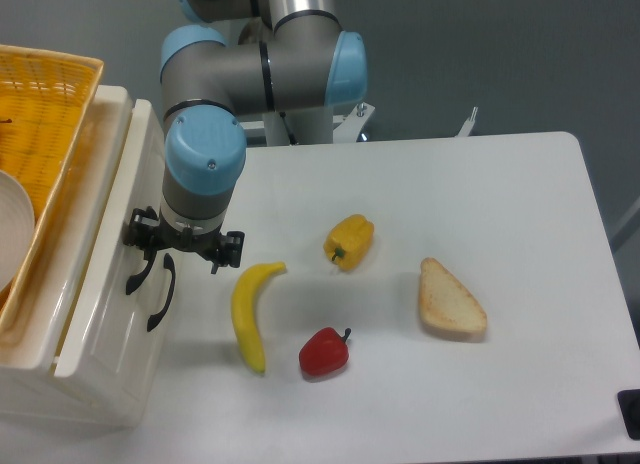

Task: Slide open the top white drawer
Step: 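Pull the handle with the gripper, sliding the top white drawer outward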

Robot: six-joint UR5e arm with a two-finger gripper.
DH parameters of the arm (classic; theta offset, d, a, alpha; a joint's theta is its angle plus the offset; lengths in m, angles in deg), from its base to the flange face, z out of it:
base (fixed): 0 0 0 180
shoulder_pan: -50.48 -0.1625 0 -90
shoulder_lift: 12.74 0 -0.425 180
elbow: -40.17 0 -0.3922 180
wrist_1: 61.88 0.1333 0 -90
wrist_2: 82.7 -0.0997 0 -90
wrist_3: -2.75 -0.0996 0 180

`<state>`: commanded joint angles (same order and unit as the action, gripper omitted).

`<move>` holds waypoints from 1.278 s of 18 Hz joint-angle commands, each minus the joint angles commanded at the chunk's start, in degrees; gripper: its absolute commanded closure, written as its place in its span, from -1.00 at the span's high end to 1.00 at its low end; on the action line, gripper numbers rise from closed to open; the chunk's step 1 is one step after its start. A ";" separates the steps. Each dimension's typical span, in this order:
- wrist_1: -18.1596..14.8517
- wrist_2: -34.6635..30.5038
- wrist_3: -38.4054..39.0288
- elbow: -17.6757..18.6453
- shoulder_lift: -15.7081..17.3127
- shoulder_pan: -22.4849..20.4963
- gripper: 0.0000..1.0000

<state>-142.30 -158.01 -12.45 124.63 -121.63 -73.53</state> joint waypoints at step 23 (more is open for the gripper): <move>0.53 -0.18 -0.44 -0.26 0.26 -1.58 1.00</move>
<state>-141.77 -158.19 -12.89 124.37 -121.37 -75.11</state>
